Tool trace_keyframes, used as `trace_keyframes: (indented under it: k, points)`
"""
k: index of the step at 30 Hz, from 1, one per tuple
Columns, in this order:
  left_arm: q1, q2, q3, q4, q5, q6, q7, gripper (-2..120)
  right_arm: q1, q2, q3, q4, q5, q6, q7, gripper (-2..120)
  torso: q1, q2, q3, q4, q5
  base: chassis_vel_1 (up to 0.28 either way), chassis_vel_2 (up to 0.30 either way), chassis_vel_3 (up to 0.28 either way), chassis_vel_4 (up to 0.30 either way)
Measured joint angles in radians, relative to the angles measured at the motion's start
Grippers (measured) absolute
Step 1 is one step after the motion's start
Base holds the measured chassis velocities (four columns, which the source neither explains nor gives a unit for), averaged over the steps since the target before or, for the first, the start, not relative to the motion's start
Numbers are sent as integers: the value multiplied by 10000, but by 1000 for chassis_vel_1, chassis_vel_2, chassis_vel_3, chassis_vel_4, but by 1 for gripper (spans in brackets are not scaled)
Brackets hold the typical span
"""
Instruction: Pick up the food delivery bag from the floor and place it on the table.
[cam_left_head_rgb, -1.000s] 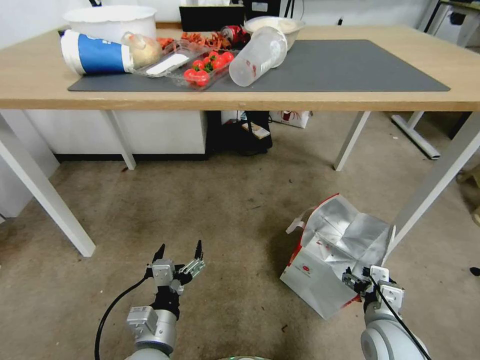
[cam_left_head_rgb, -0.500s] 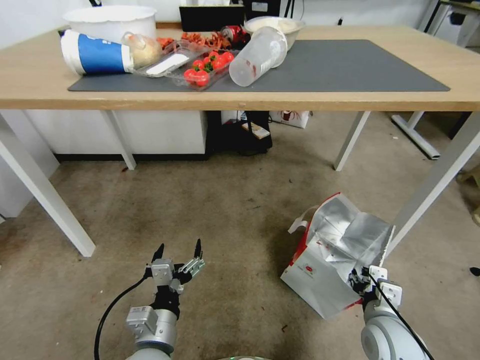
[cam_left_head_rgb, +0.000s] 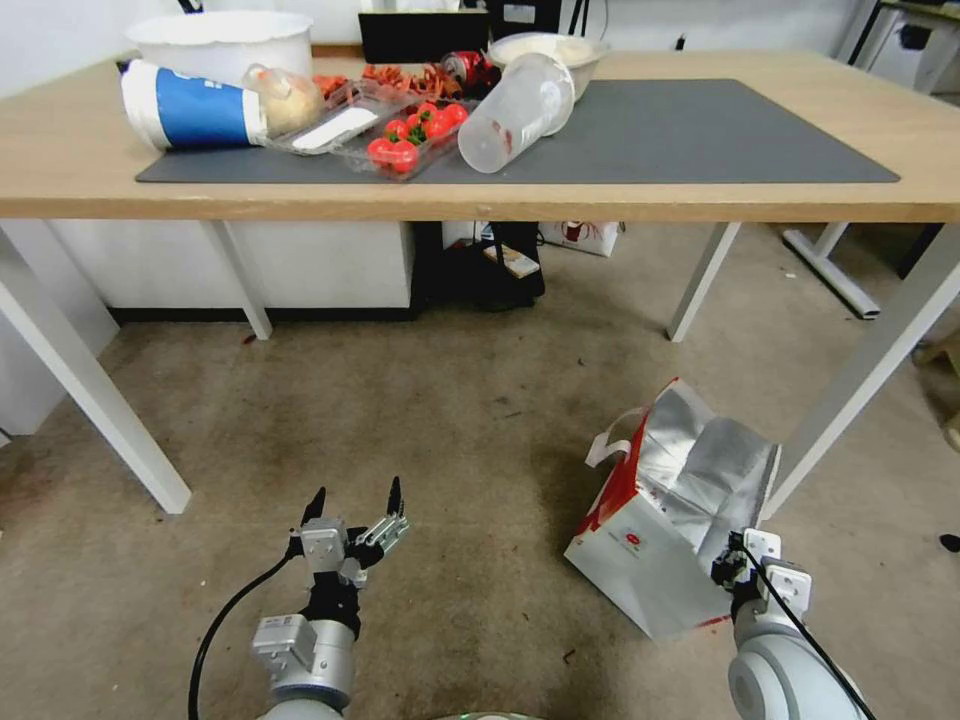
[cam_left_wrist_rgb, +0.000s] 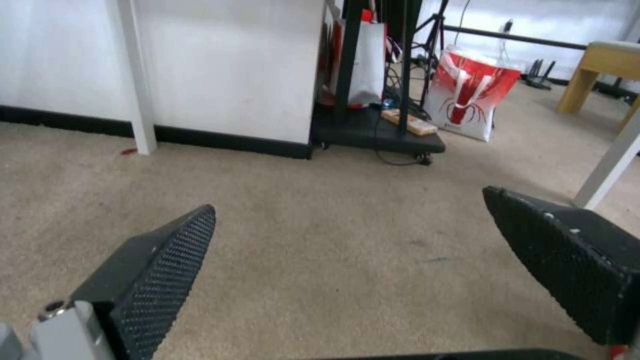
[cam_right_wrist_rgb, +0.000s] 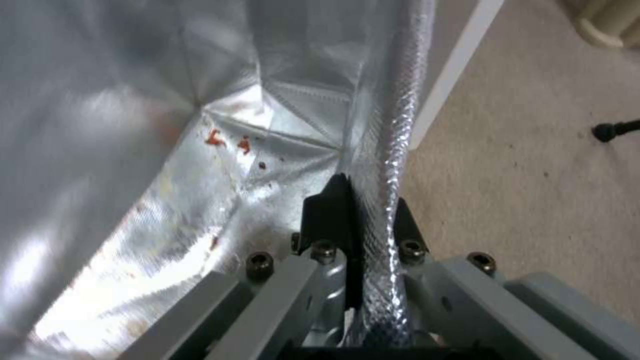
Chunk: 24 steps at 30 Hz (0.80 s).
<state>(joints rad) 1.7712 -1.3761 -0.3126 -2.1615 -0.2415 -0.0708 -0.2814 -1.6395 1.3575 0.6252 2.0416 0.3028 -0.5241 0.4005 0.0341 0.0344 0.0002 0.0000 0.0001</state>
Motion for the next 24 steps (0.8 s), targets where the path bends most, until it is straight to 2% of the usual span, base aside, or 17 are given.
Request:
trace_keyframes:
  k: [4,6,7,9,10,12,14,15,17,18,19,21,22,23,24]
  points:
    - [2,-6,-6,-7,10,-11,-7,100,-120,-183,35,91,-51,347,-457,0,0,0,1,1,1,0,0,0,0]
    - [2,-2,-11,-34,17,-27,-14,100,-471,-640,152,449,-159,830,-1621,0,-1,0,2,-1,1,0,0,0,0]
    - [2,-2,-11,-34,17,-27,-14,100,-471,-640,152,449,-159,830,-1621,0,-1,0,2,-1,1,0,0,0,0]
    - [-10,3,-12,-43,18,-29,-24,100,-751,-1125,311,775,-118,1185,-2597,0,0,0,3,-1,0,0,0,0,0]
    - [-10,3,-12,-43,18,-29,-24,100,-751,-1125,311,775,-118,1185,-2597,0,0,0,3,-1,0,0,0,0,0]
    - [-38,20,-13,-50,18,-32,-39,100,-1080,-2084,863,1135,226,1944,-4611,0,0,0,4,-1,0,0,0,0,0]
    - [-43,25,-13,-51,18,-33,-41,100,-1103,-2289,1009,1166,340,2081,-4953,0,-1,0,4,0,1,0,0,0,0]
    - [-57,44,-13,-51,16,-33,-47,100,-1121,-2901,1441,1174,781,2421,-5950,0,0,0,5,-1,1,0,0,0,0]
    - [-72,64,-13,-52,7,-33,-52,100,-1121,-3764,1964,1046,1400,2697,-7139,0,0,0,5,1,1,0,0,0,0]
    - [-72,64,-13,-52,7,-33,-52,100,-1121,-3764,1964,1046,1400,2697,-7139,0,0,0,5,1,1,0,0,0,0]
    - [-77,70,-13,-52,3,-33,-54,100,-1119,-4209,2180,921,1768,2853,-7741,0,-1,0,6,0,1,0,0,0,0]
    - [-81,71,-16,-66,-8,-33,-64,100,-989,-5515,2610,297,2643,3601,-9897,0,0,0,7,1,2,0,0,0,0]
    - [-81,71,-16,-66,-8,-33,-64,100,-989,-5515,2610,297,2643,3601,-9897,0,0,0,7,1,2,0,0,0,0]
    - [-81,71,-18,-68,-10,-32,-67,100,-928,-5790,2686,128,2753,3821,-10363,0,-1,0,7,1,2,0,0,0,0]
    - [-79,75,-25,-72,-20,-28,-73,100,-706,-6435,2895,-229,2883,4139,-11349,0,0,0,8,2,3,0,0,0,0]
